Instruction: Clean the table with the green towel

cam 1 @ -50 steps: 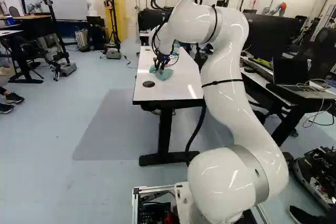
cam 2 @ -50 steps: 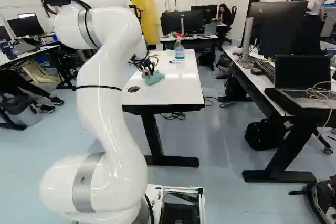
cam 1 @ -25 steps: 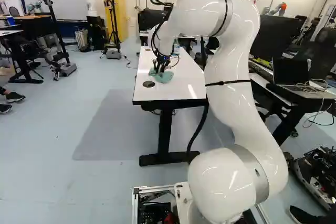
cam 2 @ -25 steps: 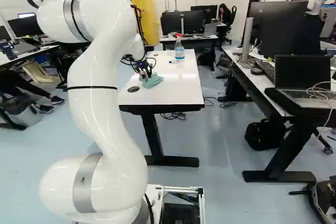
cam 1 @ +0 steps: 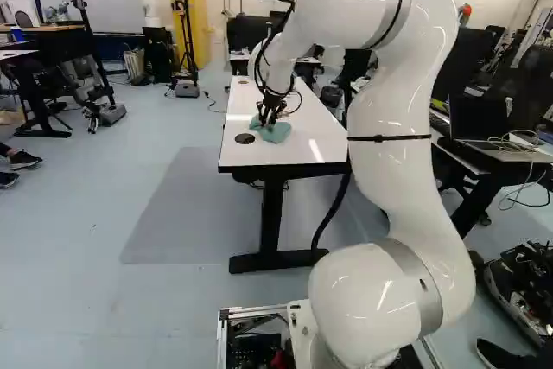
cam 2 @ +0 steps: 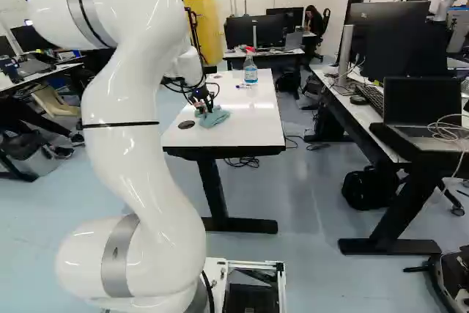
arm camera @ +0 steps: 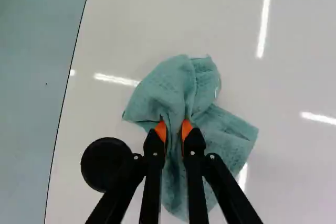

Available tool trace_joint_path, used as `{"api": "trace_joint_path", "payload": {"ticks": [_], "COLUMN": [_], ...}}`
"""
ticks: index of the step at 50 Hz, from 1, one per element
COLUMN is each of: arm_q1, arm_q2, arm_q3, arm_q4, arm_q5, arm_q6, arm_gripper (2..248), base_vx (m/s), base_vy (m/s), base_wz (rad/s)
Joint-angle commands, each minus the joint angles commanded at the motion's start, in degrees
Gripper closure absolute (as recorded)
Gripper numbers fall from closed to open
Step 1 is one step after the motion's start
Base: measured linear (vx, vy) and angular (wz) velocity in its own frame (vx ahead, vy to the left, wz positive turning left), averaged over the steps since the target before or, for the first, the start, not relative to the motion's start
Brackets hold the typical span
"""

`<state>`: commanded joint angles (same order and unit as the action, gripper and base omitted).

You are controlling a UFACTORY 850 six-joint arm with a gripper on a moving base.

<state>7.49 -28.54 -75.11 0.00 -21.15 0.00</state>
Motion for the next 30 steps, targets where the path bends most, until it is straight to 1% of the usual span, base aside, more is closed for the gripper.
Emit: {"api": "trace_joint_path", "payload": {"ticks": [17,30], "arm_q1": [-1.1,-2.4], "arm_q2": [6.4,11.4], "arm_q3": [5.9,10.0], "arm_q4": [0.0,0.0], "arm_q5": [0.0,0.0], "arm_q6": [0.0,0.0], "arm_gripper": [199,199], "base_vx": [0.000,0.000], "base_vy": [0.000,0.000], "base_wz": [0.000,0.000]}}
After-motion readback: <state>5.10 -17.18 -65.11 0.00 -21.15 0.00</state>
